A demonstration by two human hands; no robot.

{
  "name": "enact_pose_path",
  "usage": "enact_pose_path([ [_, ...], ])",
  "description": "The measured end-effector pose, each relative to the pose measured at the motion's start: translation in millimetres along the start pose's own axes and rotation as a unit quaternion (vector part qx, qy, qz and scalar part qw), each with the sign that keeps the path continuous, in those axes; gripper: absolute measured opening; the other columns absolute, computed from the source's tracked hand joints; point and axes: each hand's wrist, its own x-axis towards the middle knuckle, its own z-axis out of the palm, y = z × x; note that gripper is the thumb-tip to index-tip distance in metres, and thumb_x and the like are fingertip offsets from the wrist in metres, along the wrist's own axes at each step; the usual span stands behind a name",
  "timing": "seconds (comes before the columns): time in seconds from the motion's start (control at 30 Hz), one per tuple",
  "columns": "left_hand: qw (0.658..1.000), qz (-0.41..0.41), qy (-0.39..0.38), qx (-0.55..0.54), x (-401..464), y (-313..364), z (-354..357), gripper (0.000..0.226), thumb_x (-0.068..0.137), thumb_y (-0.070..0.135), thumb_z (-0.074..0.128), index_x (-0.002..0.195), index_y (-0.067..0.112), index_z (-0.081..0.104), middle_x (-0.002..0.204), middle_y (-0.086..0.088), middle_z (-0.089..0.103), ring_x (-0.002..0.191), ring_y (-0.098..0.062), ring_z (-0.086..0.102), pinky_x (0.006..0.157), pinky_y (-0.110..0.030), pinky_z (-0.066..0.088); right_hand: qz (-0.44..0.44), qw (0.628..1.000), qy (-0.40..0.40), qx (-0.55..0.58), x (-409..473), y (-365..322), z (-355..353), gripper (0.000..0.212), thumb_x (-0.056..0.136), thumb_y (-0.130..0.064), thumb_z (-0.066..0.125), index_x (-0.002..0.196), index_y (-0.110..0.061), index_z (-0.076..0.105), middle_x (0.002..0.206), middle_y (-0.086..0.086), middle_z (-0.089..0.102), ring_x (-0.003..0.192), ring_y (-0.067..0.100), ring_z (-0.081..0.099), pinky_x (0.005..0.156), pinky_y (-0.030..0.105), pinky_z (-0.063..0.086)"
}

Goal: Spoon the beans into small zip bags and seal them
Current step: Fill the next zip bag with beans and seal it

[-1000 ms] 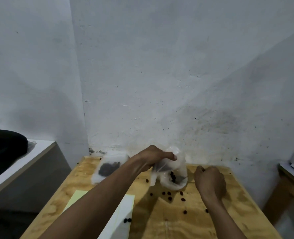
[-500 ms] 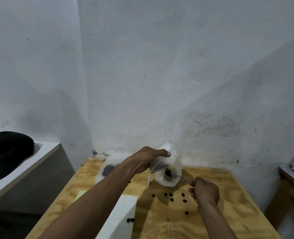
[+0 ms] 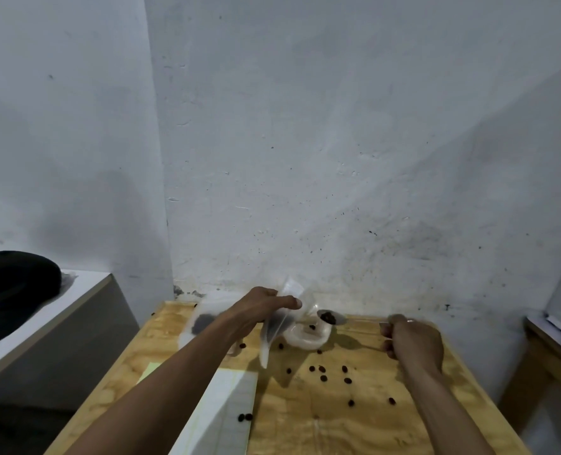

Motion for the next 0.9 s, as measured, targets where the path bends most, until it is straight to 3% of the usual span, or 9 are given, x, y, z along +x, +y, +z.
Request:
enact_pose_path([
  [0.13, 0.998, 0.025, -0.055, 0.029, -6, -2, 0, 0.054, 0.069, 0.045, 0.085, 0.116, 0.021, 0.073, 0.111, 0.004, 0.076, 0.108, -0.017, 0.069, 0.098, -0.035, 0.051, -0.049, 0.999, -0.004, 0.009, 8, -32, -4, 0.03, 0.091, -0.017, 0.058, 0.069, -0.005, 0.073, 0.063, 0.01, 0.073, 0.055, 0.028, 0.066, 0.064, 0.042, 0.055],
  [0.3, 0.997, 0.031, -0.065, 0.038, -7, 2, 3, 0.053, 0.071, 0.043, 0.084, 0.117, 0.02, 0.072, 0.114, 0.002, 0.075, 0.109, -0.019, 0.067, 0.096, -0.032, 0.05, -0.226, 0.966, -0.057, -0.109, -1, -56, 13, 0.031, 0.098, -0.024, 0.055, 0.074, -0.016, 0.072, 0.062, -0.004, 0.072, 0.048, 0.013, 0.067, 0.062, 0.036, 0.058],
  [0.4, 0.997, 0.026, -0.058, 0.04, -8, 2, 3, 0.048, 0.078, 0.038, 0.082, 0.12, 0.017, 0.07, 0.115, 0.0, 0.073, 0.109, -0.02, 0.066, 0.096, -0.033, 0.051, -0.303, 0.937, -0.053, -0.163, -1, -56, 24, 0.032, 0.1, -0.03, 0.053, 0.076, -0.021, 0.071, 0.061, -0.001, 0.071, 0.053, 0.019, 0.067, 0.059, 0.039, 0.059],
  [0.5, 0.997, 0.009, -0.066, 0.031, -5, -2, 0, 0.053, 0.074, 0.043, 0.084, 0.117, 0.014, 0.071, 0.114, -0.003, 0.074, 0.109, -0.023, 0.068, 0.105, -0.043, 0.051, -0.29, 0.946, 0.001, -0.143, 7, -47, 26, 0.033, 0.1, -0.031, 0.051, 0.079, -0.018, 0.071, 0.062, 0.004, 0.069, 0.055, 0.024, 0.066, 0.059, 0.042, 0.059],
  [0.57, 0.997, -0.004, -0.07, 0.03, -2, -4, 0, 0.07, 0.063, 0.054, 0.084, 0.117, 0.011, 0.07, 0.118, -0.008, 0.072, 0.111, -0.027, 0.066, 0.107, -0.047, 0.048, -0.289, 0.939, 0.014, -0.185, 10, -34, 28, 0.035, 0.101, -0.029, 0.05, 0.078, -0.014, 0.07, 0.06, 0.004, 0.067, 0.053, 0.022, 0.062, 0.054, 0.037, 0.055],
  [0.67, 0.999, -0.031, -0.043, 0.007, 4, -6, 1, 0.082, 0.064, 0.054, 0.084, 0.128, 0.007, 0.063, 0.139, -0.012, 0.058, 0.12, -0.028, 0.057, 0.102, -0.039, 0.048, -0.296, 0.909, 0.0, -0.292, 8, -8, 38, 0.037, 0.103, -0.03, 0.046, 0.08, -0.015, 0.071, 0.058, -0.002, 0.061, 0.049, 0.014, 0.054, 0.045, 0.024, 0.038],
  [0.77, 0.999, -0.042, -0.026, -0.015, 9, -8, 6, 0.077, 0.077, 0.041, 0.083, 0.136, 0.001, 0.055, 0.148, -0.016, 0.049, 0.127, -0.032, 0.05, 0.094, -0.033, 0.043, -0.282, 0.895, 0.008, -0.345, 8, 8, 49, 0.041, 0.105, -0.033, 0.042, 0.082, -0.016, 0.071, 0.06, -0.004, 0.057, 0.051, 0.014, 0.049, 0.045, 0.023, 0.028],
  [0.9, 0.998, -0.037, -0.022, -0.034, 19, -10, 8, 0.063, 0.074, 0.039, 0.085, 0.12, 0.002, 0.063, 0.142, -0.017, 0.054, 0.129, -0.032, 0.051, 0.097, -0.034, 0.042, -0.24, 0.905, 0.013, -0.351, 12, 15, 60, 0.043, 0.104, -0.031, 0.042, 0.077, -0.012, 0.068, 0.065, 0.004, 0.063, 0.058, 0.025, 0.055, 0.053, 0.028, 0.037],
])
